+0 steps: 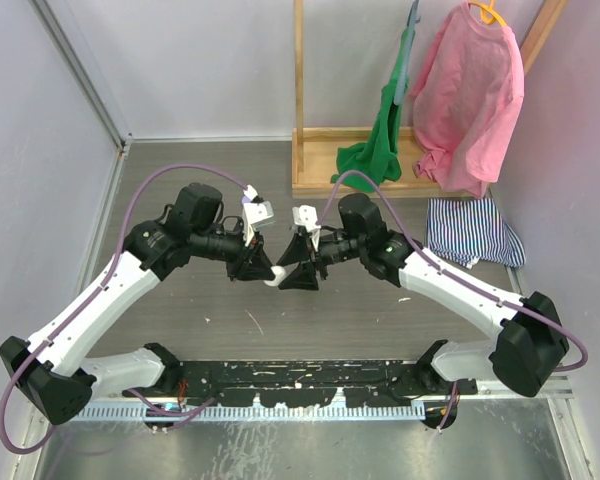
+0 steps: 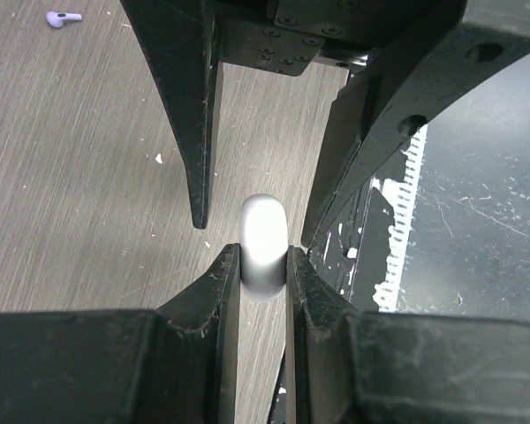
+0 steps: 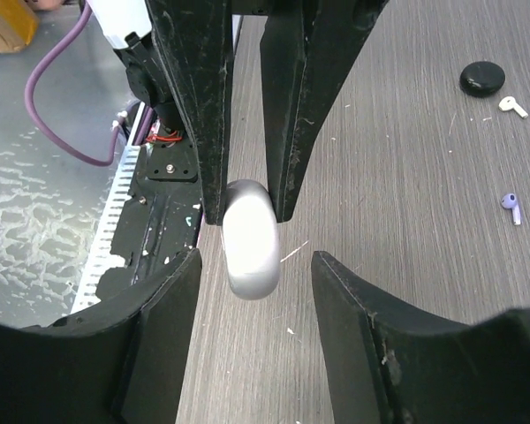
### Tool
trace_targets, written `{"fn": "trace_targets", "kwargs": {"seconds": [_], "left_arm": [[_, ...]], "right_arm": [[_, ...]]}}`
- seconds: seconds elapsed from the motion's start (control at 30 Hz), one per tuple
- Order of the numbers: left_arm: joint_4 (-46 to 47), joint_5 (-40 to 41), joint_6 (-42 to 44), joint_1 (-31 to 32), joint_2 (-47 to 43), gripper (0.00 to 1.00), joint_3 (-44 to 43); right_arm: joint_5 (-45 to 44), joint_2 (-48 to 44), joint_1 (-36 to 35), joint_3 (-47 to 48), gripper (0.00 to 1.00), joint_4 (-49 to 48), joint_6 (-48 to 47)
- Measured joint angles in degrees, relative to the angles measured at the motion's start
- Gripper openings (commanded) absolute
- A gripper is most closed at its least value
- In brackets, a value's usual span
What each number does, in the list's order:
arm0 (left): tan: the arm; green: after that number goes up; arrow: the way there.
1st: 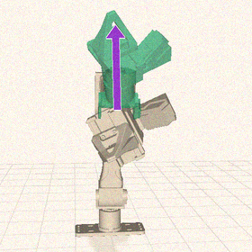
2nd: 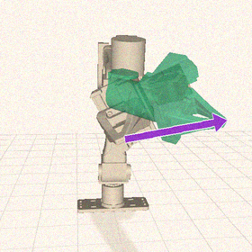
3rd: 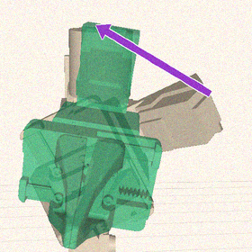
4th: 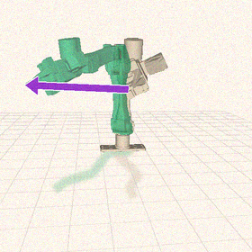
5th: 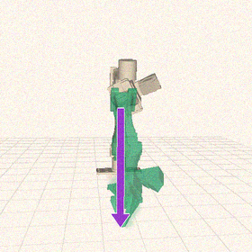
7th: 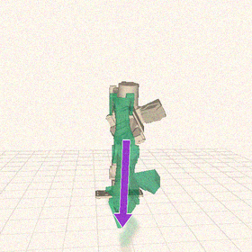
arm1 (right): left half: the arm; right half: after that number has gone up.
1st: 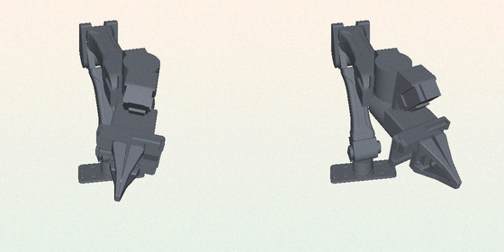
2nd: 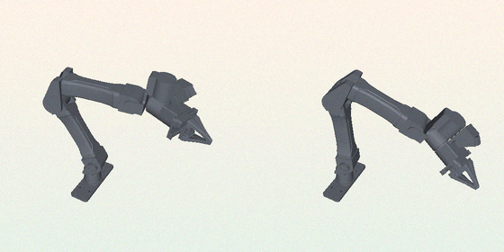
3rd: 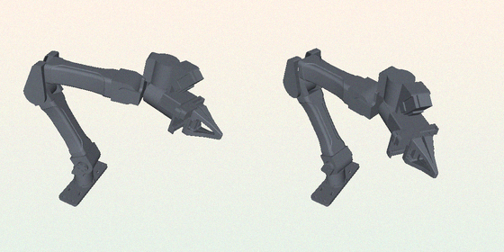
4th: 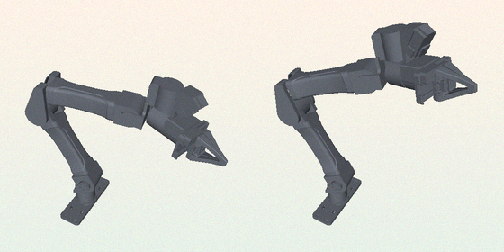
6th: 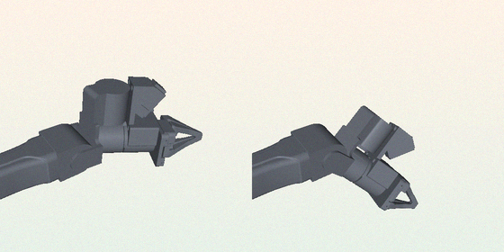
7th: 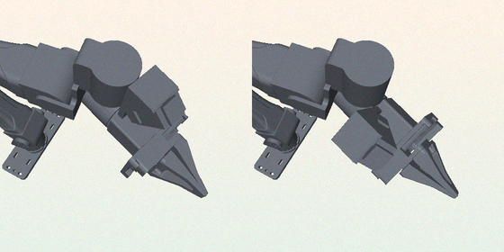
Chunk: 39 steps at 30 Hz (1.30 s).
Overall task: Insert the wireless bluetooth earbuds into the charging case
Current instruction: Pick up the charging case at the center of the board.
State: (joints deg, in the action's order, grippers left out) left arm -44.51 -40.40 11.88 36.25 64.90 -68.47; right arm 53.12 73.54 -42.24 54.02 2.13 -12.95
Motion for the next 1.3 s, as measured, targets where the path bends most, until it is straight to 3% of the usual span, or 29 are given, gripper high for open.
{"fn": "trace_targets", "kwargs": {"seconds": [0.53,0.8,0.97,1.1,1.17,1.3], "left_arm": [[-0.2,-0.7,1.0,0.0,0.0,0.00,0.0],[-0.1,-1.7,1.0,0.0,-0.1,0.00,0.0],[0.1,-1.9,1.1,0.0,-0.3,0.01,0.2],[0.1,-2.4,1.2,0.0,-0.5,0.08,0.4],[0.0,-2.4,1.2,0.0,-0.6,0.15,0.4],[1.3,-1.7,0.7,0.0,-1.5,0.42,1.2]], "right_arm": [[3.1,0.0,0.5,1.8,0.42,-0.3,1.2],[4.2,1.4,0.5,2.0,0.40,0.0,1.4],[5.3,1.9,0.5,2.8,0.26,0.4,1.4],[5.9,1.9,0.5,2.9,0.07,0.9,1.4],[5.9,1.9,0.5,3.0,0.03,1.0,1.4],[6.0,1.8,0.9,3.0,0.01,1.0,1.4]]}}
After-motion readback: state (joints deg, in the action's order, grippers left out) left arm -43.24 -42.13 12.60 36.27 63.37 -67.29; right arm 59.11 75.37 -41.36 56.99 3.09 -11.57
